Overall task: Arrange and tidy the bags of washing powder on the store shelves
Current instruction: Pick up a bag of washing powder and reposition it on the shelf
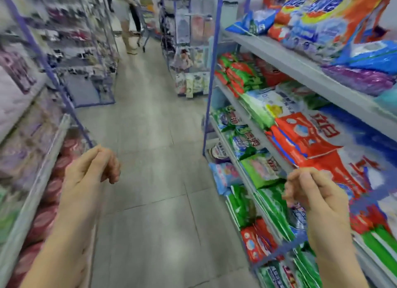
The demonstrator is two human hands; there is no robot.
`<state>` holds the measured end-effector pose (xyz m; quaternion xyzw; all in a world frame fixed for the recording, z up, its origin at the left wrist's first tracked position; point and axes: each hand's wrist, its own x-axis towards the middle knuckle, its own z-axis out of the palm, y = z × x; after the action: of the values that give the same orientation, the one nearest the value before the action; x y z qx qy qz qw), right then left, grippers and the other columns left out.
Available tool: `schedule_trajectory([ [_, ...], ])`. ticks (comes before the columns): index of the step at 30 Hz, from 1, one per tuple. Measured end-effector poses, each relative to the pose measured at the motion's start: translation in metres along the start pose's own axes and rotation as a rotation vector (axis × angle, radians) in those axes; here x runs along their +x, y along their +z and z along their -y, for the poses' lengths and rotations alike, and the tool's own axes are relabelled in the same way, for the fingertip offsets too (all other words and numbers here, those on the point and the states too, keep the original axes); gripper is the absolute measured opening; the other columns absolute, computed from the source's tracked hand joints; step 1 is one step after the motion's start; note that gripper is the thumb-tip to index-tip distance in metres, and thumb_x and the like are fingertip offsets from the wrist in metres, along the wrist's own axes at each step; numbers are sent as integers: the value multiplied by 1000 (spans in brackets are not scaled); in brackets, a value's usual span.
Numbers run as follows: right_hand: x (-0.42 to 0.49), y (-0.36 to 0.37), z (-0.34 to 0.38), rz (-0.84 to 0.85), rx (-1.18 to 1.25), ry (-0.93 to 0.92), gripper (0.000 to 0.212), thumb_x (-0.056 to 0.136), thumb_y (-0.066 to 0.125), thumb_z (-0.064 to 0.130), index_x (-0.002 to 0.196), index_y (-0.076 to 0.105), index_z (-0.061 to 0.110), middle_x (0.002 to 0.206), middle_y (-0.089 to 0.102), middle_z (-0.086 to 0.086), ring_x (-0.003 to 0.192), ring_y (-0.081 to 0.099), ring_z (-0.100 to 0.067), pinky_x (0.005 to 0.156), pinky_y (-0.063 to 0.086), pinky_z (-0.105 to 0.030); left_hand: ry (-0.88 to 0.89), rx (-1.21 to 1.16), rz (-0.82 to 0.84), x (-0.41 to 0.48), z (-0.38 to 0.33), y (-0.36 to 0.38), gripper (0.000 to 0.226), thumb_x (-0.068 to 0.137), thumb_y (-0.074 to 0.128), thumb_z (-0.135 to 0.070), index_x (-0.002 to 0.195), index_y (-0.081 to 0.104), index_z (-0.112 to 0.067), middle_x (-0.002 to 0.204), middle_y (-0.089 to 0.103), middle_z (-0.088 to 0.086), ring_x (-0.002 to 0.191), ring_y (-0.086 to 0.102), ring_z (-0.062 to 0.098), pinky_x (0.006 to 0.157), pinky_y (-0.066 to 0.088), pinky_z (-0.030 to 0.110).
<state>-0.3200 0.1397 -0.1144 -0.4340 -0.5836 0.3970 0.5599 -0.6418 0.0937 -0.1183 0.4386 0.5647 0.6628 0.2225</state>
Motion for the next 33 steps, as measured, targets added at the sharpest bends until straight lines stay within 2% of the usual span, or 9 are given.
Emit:
schedule_trajectory([
  [3, 44, 30, -18, 33, 24, 12, 34, 77, 52, 54, 68, 62, 23, 52, 52, 0, 45, 45, -11, 43, 38, -19, 0, 21, -32, 36, 24, -5, 38, 97, 39, -7, 59, 41, -10, 56, 43, 1, 55, 41, 11, 53, 32, 24],
  [6, 93, 49, -38, 21, 35, 3, 28, 81, 48, 43, 67, 63, 24, 50, 52, 0, 44, 44, -12, 46, 38, -18, -18, 41, -37, 78, 49, 6, 35, 96, 41, -12, 61, 48, -12, 57, 47, 0, 56, 43, 13, 54, 38, 16],
  [9, 150, 59, -59, 7, 32, 4, 27, 84, 46, 36, 67, 62, 22, 51, 52, -2, 45, 44, -11, 47, 38, -16, -56, 30, -31, 131, 72, 34, 38, 98, 44, -19, 63, 58, -18, 58, 53, -3, 55, 48, 10, 58, 42, 19],
  [11, 193, 63, -69, -3, 40, 23, 27, 82, 48, 38, 67, 63, 21, 52, 52, -1, 46, 45, -11, 47, 39, -16, -80, -6, -15, 170, 81, 57, 34, 84, 56, -51, 67, 64, -22, 60, 58, -5, 55, 52, 7, 59, 46, 20],
  [13, 236, 66, -76, -32, 65, 39, 28, 79, 50, 43, 67, 65, 22, 53, 52, -2, 46, 45, -13, 46, 39, -17, -89, -38, 6, 210, 85, 79, 42, 66, 62, -66, 68, 68, -25, 61, 61, -6, 54, 55, 6, 56, 49, 15],
  [17, 310, 71, -87, -34, 6, -17, 33, 81, 50, 46, 73, 63, 17, 56, 53, -3, 50, 46, -17, 54, 44, -18, -55, -33, 32, 280, 94, 122, 29, 78, 59, -54, 65, 69, -30, 59, 63, -8, 54, 58, 5, 58, 51, 15],
  [20, 351, 72, -91, -78, -23, -34, 41, 80, 51, 53, 79, 64, 14, 60, 57, -4, 54, 52, -13, 61, 49, -18, -69, -73, 73, 327, 106, 148, 50, 56, 62, -78, 67, 69, -30, 60, 63, -7, 55, 58, 5, 57, 51, 15],
  [23, 385, 72, -94, -154, -85, -32, 58, 73, 55, 71, 83, 66, 15, 68, 63, -2, 63, 58, -12, 63, 51, -18, -71, -123, 126, 375, 123, 177, 59, 52, 63, -81, 69, 68, -25, 62, 62, -5, 56, 57, 7, 59, 51, 16],
  [33, 467, 92, -102, -635, -130, -121, 57, 58, 62, 80, 80, 71, 28, 73, 69, 5, 66, 64, -10, 64, 54, -19, -61, -245, 504, 557, 174, 295, 65, 46, 65, -84, 71, 71, -25, 62, 62, 0, 57, 57, 12, 57, 51, 19],
])
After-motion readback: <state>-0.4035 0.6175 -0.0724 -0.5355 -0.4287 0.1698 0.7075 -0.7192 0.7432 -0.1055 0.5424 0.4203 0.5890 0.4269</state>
